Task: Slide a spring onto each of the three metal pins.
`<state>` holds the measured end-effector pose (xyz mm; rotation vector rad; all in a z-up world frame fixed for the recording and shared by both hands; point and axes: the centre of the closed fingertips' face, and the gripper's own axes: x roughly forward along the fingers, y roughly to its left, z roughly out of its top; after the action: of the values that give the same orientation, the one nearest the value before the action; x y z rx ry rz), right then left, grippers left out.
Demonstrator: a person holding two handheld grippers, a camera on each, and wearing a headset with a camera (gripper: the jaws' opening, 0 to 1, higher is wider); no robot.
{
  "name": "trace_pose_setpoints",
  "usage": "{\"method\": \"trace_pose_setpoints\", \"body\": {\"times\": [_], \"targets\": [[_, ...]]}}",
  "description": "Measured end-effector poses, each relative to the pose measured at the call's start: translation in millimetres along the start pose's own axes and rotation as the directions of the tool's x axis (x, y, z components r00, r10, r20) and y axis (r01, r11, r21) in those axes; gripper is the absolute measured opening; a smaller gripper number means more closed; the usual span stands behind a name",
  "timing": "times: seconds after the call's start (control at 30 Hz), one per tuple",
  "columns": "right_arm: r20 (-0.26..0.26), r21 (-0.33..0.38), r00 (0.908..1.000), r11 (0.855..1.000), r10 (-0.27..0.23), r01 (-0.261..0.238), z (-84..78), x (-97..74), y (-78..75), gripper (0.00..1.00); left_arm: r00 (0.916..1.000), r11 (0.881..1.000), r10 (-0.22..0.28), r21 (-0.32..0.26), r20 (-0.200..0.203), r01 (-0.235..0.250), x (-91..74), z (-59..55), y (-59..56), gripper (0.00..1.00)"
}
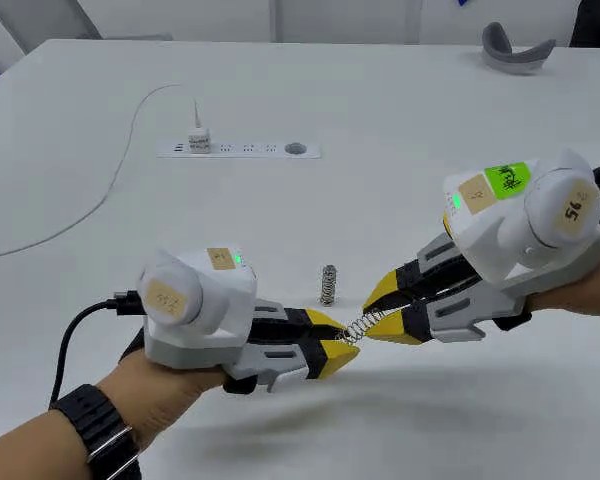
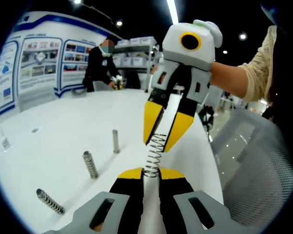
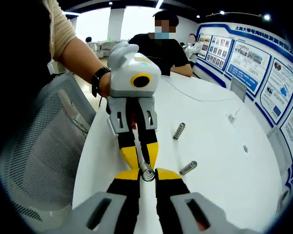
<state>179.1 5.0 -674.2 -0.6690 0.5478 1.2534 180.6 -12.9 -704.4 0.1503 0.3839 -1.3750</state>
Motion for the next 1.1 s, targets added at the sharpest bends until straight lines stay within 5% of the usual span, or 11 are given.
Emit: {"method": "trace_pose_setpoints", "body": {"times": [0.3,0.57,1.1], "targets": [[0.063,-0.004,0.998,1.0,-0.005,0.005,16.0,2.1,2.1,0.12,1.0,1.0,0.002,0.002,0.004,-0.002,2.2,2.0,-0.9,0.1],[0.069,0.01,0.9975,1.0,-0.016,0.015,15.0,2.6,3.0,0.13,1.0,1.0,0.004,-0.008,0.006,-0.004,0.7,-0.2,0.3,0.1],[0.17,0.19,0.9804,0.98,-0.099,0.066,11.2,-7.6,-9.4,0.17,0.9986,0.999,0.016,-0.051,0.051,-0.014,-2.1,5.2,5.3,0.1]]}}
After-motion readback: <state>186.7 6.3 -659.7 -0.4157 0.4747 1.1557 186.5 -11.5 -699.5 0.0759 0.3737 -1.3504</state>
